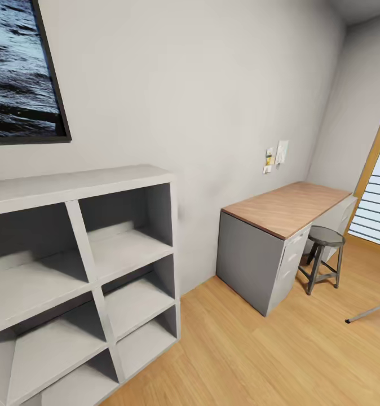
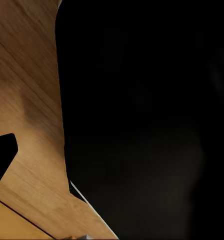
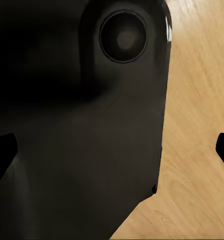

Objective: Attach the digital camera to the camera tripod in the bedroom.

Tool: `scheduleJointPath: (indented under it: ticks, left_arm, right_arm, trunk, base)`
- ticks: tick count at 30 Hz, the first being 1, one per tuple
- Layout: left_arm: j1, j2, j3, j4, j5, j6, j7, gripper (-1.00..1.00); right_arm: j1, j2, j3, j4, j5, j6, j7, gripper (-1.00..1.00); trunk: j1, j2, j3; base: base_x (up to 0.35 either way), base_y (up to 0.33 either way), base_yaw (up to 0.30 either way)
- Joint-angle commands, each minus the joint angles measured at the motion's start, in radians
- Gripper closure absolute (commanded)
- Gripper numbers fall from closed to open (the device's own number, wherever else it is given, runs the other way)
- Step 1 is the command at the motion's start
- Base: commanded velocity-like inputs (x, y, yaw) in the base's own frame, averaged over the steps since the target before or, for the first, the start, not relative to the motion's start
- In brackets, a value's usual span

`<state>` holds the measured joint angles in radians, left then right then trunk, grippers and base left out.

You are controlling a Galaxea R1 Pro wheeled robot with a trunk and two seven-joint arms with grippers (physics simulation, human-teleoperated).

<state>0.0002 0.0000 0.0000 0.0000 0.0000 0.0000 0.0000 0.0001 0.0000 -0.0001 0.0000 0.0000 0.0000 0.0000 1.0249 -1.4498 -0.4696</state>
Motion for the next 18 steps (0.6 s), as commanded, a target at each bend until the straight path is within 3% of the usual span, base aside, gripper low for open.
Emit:
scheduleJointPath:
  ticks: [1, 8, 18]
  left_arm:
    - [0.001, -0.006, 0.005, -0.006, 0.006, -0.006, -0.003, -1.0]
    - [0.001, -0.018, 0.006, -0.045, 0.025, -0.027, -0.003, -1.0]
    - [0.002, -0.02, 0.008, -0.079, 0.081, -0.071, -0.003, -1.0]
  right_arm:
    - [0.001, -0.006, 0.005, 0.0, 0.002, -0.006, -0.002, -1.0]
    - [0.001, -0.008, 0.005, 0.0, 0.002, -0.01, -0.002, -1.0]
    - [0.001, -0.008, 0.004, 0.0, 0.001, -0.042, -0.002, -1.0]
  trunk:
    - [0.0, 0.0, 0.0]
    - [0.0, 0.0, 0.0]
    - [0.0, 0.0, 0.0]
  base:
    - [0.0, 0.0, 0.0]
    - [0.0, 0.0, 0.0]
    - [0.0, 0.0, 0.0]
